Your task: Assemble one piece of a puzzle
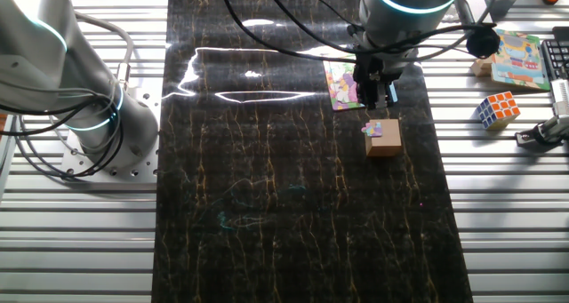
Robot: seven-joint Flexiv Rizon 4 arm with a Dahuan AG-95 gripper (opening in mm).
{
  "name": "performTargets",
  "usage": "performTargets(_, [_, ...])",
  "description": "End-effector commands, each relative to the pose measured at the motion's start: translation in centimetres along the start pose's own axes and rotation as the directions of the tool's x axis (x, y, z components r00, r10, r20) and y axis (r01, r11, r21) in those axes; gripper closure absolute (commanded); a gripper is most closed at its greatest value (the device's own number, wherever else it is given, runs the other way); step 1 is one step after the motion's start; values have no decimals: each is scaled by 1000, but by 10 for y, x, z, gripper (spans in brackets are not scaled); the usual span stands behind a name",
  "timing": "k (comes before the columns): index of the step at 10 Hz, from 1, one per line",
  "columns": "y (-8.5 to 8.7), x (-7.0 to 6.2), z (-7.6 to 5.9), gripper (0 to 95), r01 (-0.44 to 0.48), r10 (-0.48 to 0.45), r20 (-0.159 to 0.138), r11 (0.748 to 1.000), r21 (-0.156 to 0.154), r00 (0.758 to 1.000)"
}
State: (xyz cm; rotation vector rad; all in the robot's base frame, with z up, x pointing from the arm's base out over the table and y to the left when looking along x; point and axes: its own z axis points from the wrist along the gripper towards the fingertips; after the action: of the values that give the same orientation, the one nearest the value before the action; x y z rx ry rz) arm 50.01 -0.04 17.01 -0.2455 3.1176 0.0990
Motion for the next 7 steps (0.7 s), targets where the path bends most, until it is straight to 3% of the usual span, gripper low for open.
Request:
performTargets(1, [0,0,0,950,-7,7,2,1000,-3,1000])
performTargets(7, [0,0,0,950,-10,10,8,1000,-5,1000])
